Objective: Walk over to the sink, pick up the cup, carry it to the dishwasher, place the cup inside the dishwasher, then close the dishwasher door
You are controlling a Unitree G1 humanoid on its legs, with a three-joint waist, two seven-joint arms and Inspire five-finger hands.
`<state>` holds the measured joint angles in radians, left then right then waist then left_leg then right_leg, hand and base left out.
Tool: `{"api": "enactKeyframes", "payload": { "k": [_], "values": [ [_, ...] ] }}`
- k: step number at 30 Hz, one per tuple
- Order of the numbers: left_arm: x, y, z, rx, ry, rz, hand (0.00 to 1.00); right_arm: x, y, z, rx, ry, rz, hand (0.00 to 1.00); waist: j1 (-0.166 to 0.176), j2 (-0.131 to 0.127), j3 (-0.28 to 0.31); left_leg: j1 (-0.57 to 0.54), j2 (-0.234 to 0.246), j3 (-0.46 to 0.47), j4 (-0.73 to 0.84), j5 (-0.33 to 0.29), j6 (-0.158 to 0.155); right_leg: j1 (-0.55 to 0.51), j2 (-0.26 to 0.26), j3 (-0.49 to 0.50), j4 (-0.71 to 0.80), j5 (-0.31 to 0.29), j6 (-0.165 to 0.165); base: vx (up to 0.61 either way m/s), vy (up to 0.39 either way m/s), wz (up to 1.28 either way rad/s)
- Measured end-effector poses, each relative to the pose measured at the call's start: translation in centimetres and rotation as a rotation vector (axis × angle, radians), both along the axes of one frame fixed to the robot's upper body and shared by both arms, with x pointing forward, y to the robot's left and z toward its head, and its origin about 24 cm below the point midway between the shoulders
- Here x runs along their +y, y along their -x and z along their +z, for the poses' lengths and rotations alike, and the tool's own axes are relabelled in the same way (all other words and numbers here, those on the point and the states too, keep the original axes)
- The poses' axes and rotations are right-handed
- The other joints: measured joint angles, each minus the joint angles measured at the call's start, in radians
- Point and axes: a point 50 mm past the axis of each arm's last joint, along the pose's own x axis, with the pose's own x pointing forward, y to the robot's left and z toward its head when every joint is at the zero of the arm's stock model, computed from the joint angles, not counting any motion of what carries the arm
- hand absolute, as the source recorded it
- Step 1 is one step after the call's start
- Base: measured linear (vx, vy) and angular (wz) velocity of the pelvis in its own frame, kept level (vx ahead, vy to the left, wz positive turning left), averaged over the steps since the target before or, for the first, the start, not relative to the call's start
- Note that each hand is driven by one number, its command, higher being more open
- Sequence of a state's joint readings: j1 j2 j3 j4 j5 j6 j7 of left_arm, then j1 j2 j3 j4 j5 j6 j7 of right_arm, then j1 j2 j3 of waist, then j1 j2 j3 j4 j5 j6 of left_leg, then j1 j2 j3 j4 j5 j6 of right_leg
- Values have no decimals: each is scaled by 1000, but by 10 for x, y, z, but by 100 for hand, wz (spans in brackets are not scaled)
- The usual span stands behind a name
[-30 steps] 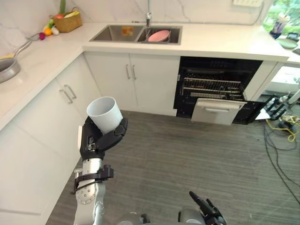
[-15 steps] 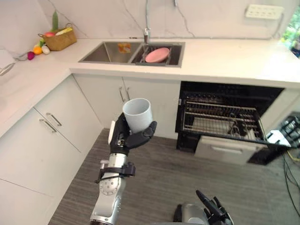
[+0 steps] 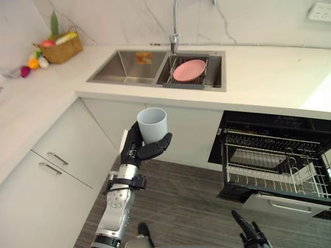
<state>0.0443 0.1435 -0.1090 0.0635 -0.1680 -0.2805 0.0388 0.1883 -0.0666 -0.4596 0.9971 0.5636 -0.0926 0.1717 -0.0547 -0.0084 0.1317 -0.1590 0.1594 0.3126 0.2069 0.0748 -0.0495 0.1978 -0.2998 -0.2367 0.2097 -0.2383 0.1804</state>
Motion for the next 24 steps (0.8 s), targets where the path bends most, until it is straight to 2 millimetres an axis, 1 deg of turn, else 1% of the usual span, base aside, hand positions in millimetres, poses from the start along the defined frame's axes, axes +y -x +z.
{"api": "enactKeyframes", "payload": {
  "k": [1,2,4,5,6,7,8,9,10,11,12,13,14,15,16,17,18,19,20,21,22,23,24],
  "values": [
    [0,1,-4,20,-1,1,0,1,6,-2,19,-5,-5,100,-3,-2,1,11,-10,1,19,-21,0,11,-15,10,15,1,1,236,168,-10],
    [-3,3,-7,32,4,-12,0,0,16,-2,43,-2,-22,100,-15,-3,3,32,-32,-2,28,-43,-1,24,-39,10,50,2,4,142,117,11],
    [-10,3,-7,33,19,-38,0,-2,22,-2,57,2,-48,100,-19,-4,3,42,-47,-6,30,-57,-2,22,-56,12,84,6,12,97,123,13],
    [-20,3,-6,25,24,-85,0,-3,27,-2,51,-3,-118,100,-25,-5,3,56,-66,-6,16,-78,-2,-6,-78,25,159,13,13,45,105,11],
    [-24,4,-5,23,25,-101,0,-4,27,-2,46,1,-138,100,-32,-5,3,61,-76,-11,4,-78,-1,-32,-89,35,214,19,4,35,177,6],
    [-30,3,-5,19,29,-123,0,-5,26,0,27,14,-173,100,-42,-12,7,82,-107,-20,-15,-77,0,-112,-120,74,354,48,-41,12,138,-23],
    [-33,4,-5,19,35,-126,0,-9,22,3,4,46,-175,100,-44,-12,8,99,-123,-18,-15,-92,21,-207,-148,109,506,103,-127,16,208,-40],
    [-33,4,-5,22,36,-124,0,-10,20,5,-5,59,-168,100,-50,-13,9,119,-127,-5,-25,-100,26,-239,-160,116,556,145,-179,49,174,-68],
    [-33,4,-6,25,36,-111,0,-11,18,8,-21,82,-142,100,-57,-9,8,171,-129,21,-65,-102,27,-267,-175,114,594,238,-203,99,183,-75],
    [-30,2,-4,11,42,-74,0,-8,15,9,-36,91,-102,100,-65,3,9,210,-111,48,-100,-106,31,-280,-162,110,604,262,-194,122,121,-79],
    [-26,1,-1,-4,41,-46,0,-4,11,9,-47,84,-83,100,-66,6,13,221,-99,62,-102,-112,31,-294,-145,98,613,208,-168,109,57,-83],
    [-18,-4,3,-26,41,11,0,4,0,9,-71,72,-46,100,-68,7,24,227,-66,78,-102,-120,33,-334,-87,44,609,89,-153,65,3,-61],
    [-15,-7,6,-37,42,32,0,7,-2,9,-77,71,-33,100,-69,8,29,227,-51,86,-102,-124,30,-354,-57,9,597,46,-147,69,-23,-62],
    [-9,-11,12,-64,42,64,0,12,-7,10,-86,79,-1,100,-68,2,43,232,-35,98,-100,-132,22,-388,-14,-75,558,11,-123,77,-37,-41],
    [-6,-12,15,-78,36,79,0,12,-10,12,-84,98,29,100,-67,-13,46,243,-44,113,-96,-142,12,-406,2,-161,483,22,-131,96,-42,-35],
    [-5,-11,16,-83,30,81,0,12,-12,13,-86,112,35,100,-67,-35,42,251,-60,118,-92,-149,8,-406,4,-203,429,67,-163,149,-66,-31],
    [-6,-10,17,-93,12,88,0,5,-20,19,-108,158,56,100,-67,-52,42,260,-84,134,-66,-177,3,-388,-8,-255,362,73,-224,258,-90,-45],
    [-11,-9,21,-110,21,99,0,-5,-38,31,-166,214,85,100,-63,-22,44,243,-66,147,-16,-218,-4,-372,22,-237,314,43,-210,256,-79,-49],
    [-13,-9,24,-124,17,98,0,-9,-48,39,-207,244,86,100,-66,-6,51,235,-49,152,17,-242,-10,-370,35,-235,308,37,-211,202,-39,-52],
    [-18,-8,26,-137,11,94,0,-14,-62,55,-286,296,76,100,-70,13,52,245,-13,166,59,-283,-34,-355,65,-228,304,7,-216,202,-60,-47],
    [-24,-4,27,-144,0,79,0,-18,-68,69,-333,337,53,100,-68,28,42,271,25,181,111,-312,-68,-322,102,-209,285,-20,-214,241,-59,-48],
    [-27,-3,30,-165,-7,72,0,-19,-64,72,-333,352,26,100,-65,35,39,254,54,161,196,-328,-72,-312,124,-201,284,-33,-216,313,-103,-70],
    [-26,1,39,-224,-13,79,0,-20,-64,83,-364,388,2,100,-59,39,41,177,122,112,421,-325,-60,-310,154,-174,301,-53,-225,287,-113,-93]
  ]
}}
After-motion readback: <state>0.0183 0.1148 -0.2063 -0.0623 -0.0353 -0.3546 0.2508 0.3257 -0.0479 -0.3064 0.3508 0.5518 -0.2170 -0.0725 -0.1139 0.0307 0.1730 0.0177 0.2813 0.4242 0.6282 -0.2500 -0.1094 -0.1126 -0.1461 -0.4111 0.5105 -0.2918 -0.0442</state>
